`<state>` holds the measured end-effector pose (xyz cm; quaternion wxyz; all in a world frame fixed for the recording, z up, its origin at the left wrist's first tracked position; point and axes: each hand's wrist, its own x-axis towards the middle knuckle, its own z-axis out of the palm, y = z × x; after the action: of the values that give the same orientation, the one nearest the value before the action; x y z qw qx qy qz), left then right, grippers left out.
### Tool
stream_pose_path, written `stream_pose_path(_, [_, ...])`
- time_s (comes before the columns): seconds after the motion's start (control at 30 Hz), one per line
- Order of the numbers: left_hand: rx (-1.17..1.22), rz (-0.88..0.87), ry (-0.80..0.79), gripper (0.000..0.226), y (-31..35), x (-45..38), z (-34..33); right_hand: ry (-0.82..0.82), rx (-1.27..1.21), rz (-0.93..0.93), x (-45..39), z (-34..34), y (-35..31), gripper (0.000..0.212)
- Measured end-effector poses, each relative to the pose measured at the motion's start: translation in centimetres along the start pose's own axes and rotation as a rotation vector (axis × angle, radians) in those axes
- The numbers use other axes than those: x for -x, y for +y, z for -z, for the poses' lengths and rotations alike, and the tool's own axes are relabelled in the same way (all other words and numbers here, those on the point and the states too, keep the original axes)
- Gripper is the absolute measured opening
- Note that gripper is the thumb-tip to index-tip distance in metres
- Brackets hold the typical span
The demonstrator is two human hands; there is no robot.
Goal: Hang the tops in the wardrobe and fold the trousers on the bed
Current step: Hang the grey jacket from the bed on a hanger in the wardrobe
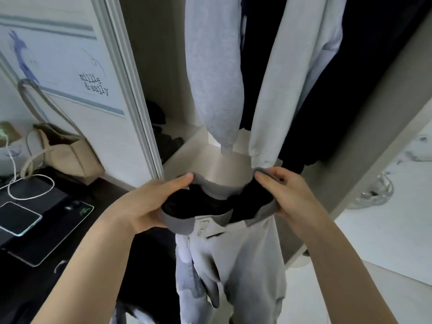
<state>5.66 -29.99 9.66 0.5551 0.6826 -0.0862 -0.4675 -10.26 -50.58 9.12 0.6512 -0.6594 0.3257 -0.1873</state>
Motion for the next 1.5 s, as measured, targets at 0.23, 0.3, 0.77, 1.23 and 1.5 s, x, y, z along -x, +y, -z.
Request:
stream_pose_path(0.23, [-0.192, -0.159, 0.345, 0.028, 4.5, -3.1, 2.8, 0.061, -0.033, 0.220, -4.4, -1.6, -3.6, 0.034])
stream_pose_path(0.3, [0.142, -0.129, 0.198, 0.020, 5.8, -3.8, 4.0, 0.074, 0.085, 0.293, -5.5, -2.7, -4.0, 0.041])
stream_pose_path(0.77, [0.334, -0.282, -0.134, 0.040, 19.2, -4.8, 11.3, 0.115, 0.714, 0.518, -14.5, -10.0, -11.0, 0.041])
stream_pose_path(1.23, [-0.331, -0.799, 0.401, 0.039, 32.3, -4.0, 14.4, 0.502, 1.040, 1.214, -16.5, -17.5, -38.4, 0.026])
stream_pose_path(1.5, [-0.541, -1.160, 0.564, 0.031, 33.8, -5.6, 15.5, 0.857, 0.965, 1.094, -23.0, -19.8, -51.6, 0.053])
